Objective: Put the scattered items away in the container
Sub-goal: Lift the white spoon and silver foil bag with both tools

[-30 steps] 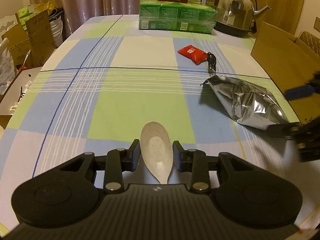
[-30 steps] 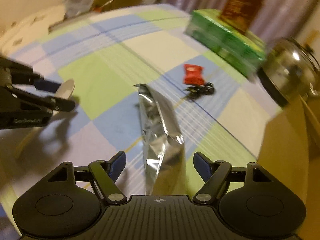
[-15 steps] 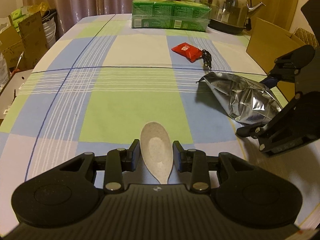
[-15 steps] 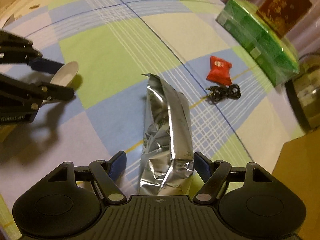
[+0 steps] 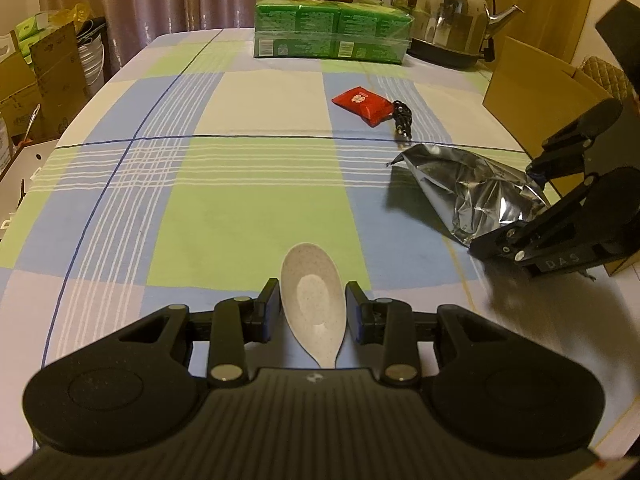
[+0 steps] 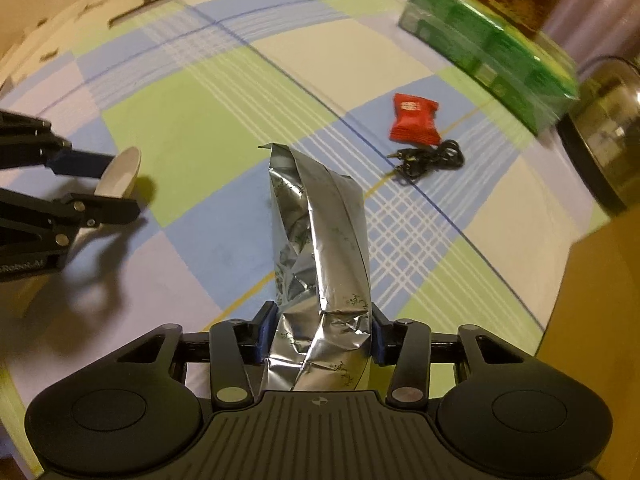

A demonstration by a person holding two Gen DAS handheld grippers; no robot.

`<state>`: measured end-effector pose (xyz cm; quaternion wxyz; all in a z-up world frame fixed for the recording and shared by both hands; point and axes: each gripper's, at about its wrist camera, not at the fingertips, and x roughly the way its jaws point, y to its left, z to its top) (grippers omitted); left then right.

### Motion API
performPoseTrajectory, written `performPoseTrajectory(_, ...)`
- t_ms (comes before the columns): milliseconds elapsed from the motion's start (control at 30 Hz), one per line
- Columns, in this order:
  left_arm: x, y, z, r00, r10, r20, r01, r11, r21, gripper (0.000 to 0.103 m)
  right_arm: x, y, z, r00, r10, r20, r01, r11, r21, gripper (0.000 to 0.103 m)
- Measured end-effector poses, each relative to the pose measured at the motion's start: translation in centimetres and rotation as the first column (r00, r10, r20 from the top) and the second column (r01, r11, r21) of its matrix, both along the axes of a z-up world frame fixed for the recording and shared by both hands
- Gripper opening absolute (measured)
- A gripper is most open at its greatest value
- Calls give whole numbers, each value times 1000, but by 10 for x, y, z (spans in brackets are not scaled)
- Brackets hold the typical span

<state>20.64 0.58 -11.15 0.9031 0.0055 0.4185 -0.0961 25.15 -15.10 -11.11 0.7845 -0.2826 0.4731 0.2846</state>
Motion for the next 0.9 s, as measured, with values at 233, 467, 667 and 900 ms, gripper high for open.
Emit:
performPoseTrajectory(233,-7,-4,6,1000,-12,2,12,1000,2,29,-20,-19,20,994,-107,-5,107,989,101,43)
performPoseTrajectory(467,-14,-13,14,1000,-31,4,31,999,13,29,-36,-29,31,988,-154,-6,153,976,154,43)
performPoseTrajectory(667,-21,-19,19,999,-41,-2,41,999,11,29,-48,-39,42,982,-190,0,186,962,200,43)
performPoseTrajectory(900,-25,-24,17,998,-53,-21,53,999,7,29,-56,-49,44,975,-220,-3,216,953,210,43)
